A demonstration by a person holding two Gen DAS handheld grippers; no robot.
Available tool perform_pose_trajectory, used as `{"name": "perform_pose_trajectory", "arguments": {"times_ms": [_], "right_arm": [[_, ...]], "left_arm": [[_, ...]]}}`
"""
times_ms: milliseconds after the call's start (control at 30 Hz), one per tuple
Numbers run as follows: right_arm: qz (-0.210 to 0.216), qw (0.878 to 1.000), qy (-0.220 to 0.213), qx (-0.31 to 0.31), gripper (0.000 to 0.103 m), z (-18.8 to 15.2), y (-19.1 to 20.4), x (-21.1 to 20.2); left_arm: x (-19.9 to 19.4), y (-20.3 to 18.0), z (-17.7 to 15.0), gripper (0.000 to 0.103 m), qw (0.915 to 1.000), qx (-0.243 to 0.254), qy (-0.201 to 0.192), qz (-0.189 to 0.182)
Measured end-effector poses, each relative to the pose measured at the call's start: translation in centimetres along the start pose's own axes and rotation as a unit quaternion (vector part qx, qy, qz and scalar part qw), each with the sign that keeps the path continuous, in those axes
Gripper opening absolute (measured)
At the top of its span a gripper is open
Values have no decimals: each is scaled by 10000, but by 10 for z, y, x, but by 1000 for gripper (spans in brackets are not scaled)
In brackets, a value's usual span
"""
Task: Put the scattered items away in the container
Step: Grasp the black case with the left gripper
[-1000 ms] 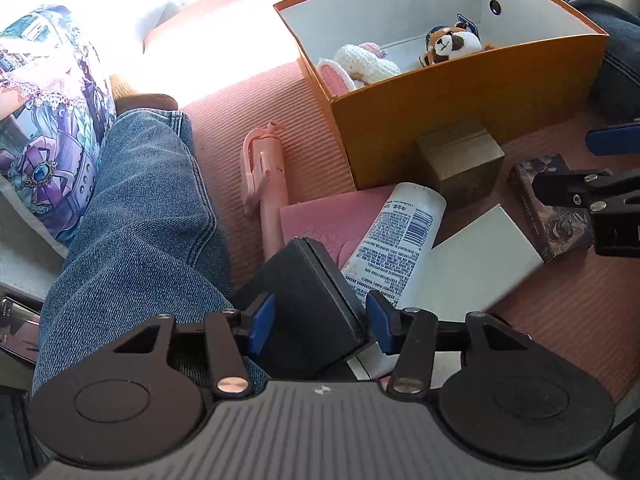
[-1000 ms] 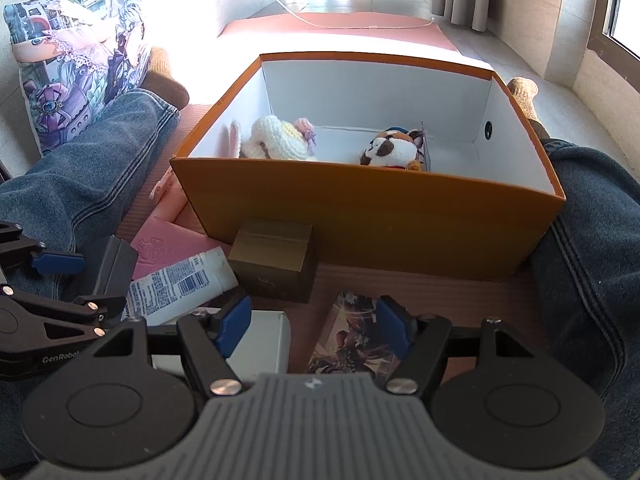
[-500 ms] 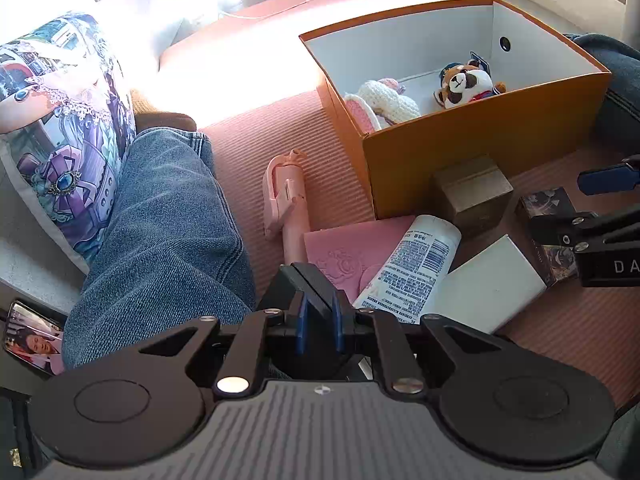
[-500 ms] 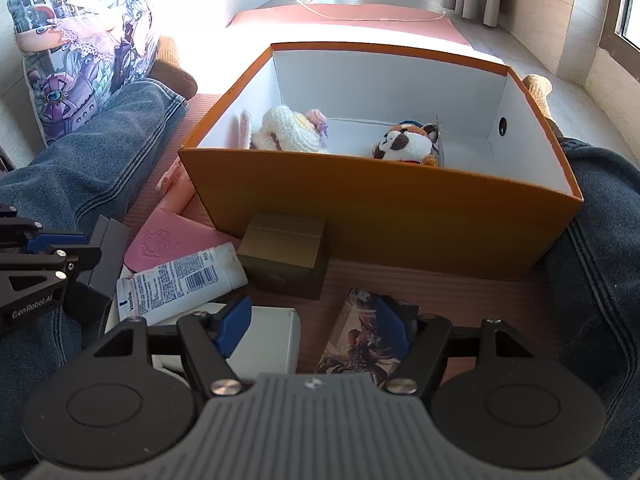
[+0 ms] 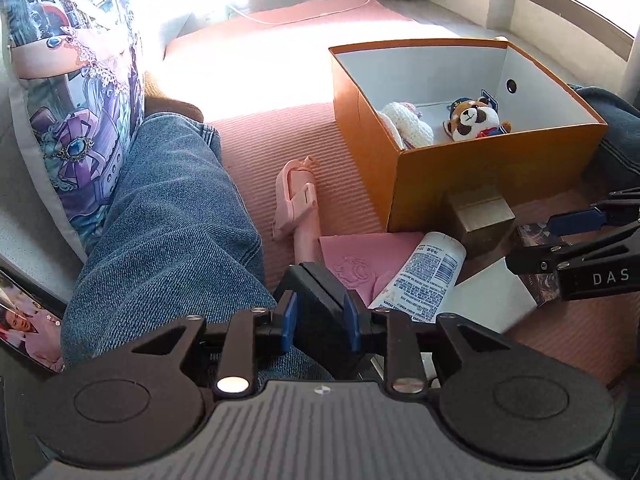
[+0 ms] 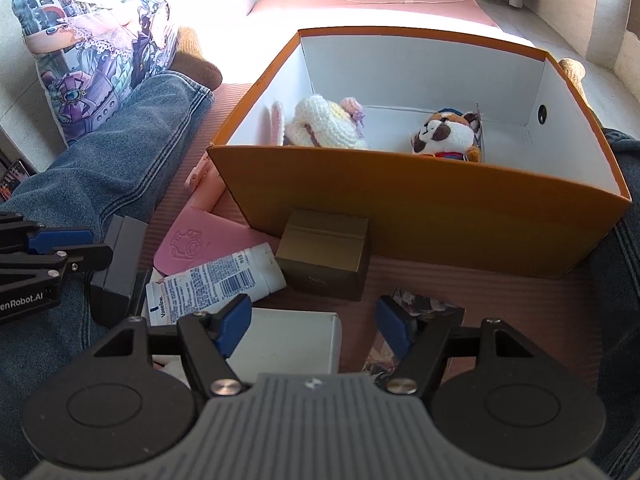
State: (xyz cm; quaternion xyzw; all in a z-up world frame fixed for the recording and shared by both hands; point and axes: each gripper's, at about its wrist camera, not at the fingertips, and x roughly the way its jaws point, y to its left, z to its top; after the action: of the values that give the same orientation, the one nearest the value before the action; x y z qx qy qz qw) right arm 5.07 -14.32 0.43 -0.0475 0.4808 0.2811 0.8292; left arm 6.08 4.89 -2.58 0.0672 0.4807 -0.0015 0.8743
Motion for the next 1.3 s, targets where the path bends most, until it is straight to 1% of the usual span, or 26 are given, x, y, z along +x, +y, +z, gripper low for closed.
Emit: {"name": "perform_pose_trajectory", "arguments": {"times_ms": [67, 133, 233, 267, 367, 433, 467, 567, 733, 867, 1000, 1133, 1200, 1300], "right_arm": [[140, 9998, 95, 111, 68, 3, 0, 4], [288, 9991, 196, 230, 64, 6, 0, 9], [522, 9972, 319, 429, 64, 10, 1, 16], [574, 9967, 353, 456, 63, 11, 2, 19], [635, 9962, 418, 427, 61, 12, 8, 25], [665, 9958, 460, 417, 60, 12, 9, 28], [671, 9957, 480, 423, 60, 12, 8, 29], [644, 9956, 513, 438, 60, 10, 6, 32], [579, 9962, 484, 442, 60, 12, 2, 32], [513, 9968, 439, 416, 61, 14, 1, 32], [453, 9974, 420, 365, 60, 13, 3, 32], [412, 9976, 426, 370, 60, 12, 3, 33], [402, 9977, 406, 360, 60, 12, 4, 33], [367, 9982, 360, 311, 60, 11, 6, 32]], "left_arm": [[0, -1, 0, 33, 10000, 64, 7, -18], [2, -4, 0, 40, 9998, 176, 42, -27], [5, -10, -1, 49, 9993, 373, 91, -10], [5, -11, -1, 49, 9991, 417, 104, 11], [6, -12, -2, 52, 9989, 443, 115, -21], [5, -12, -2, 58, 9989, 455, 104, -87], [5, -14, -2, 60, 9987, 493, 102, -99], [8, -22, -4, 60, 9971, 723, 215, -49], [19, -46, -7, 60, 9911, 1201, 550, 146], [29, -60, -10, 60, 9865, 1400, 734, 419], [40, -59, -10, 60, 9853, 1305, 900, 635], [54, -54, -5, 64, 9841, 1117, 1073, 874], [59, -48, -1, 68, 9852, 909, 1146, 890], [57, -37, 2, 64, 9887, 614, 1087, 825]]}}
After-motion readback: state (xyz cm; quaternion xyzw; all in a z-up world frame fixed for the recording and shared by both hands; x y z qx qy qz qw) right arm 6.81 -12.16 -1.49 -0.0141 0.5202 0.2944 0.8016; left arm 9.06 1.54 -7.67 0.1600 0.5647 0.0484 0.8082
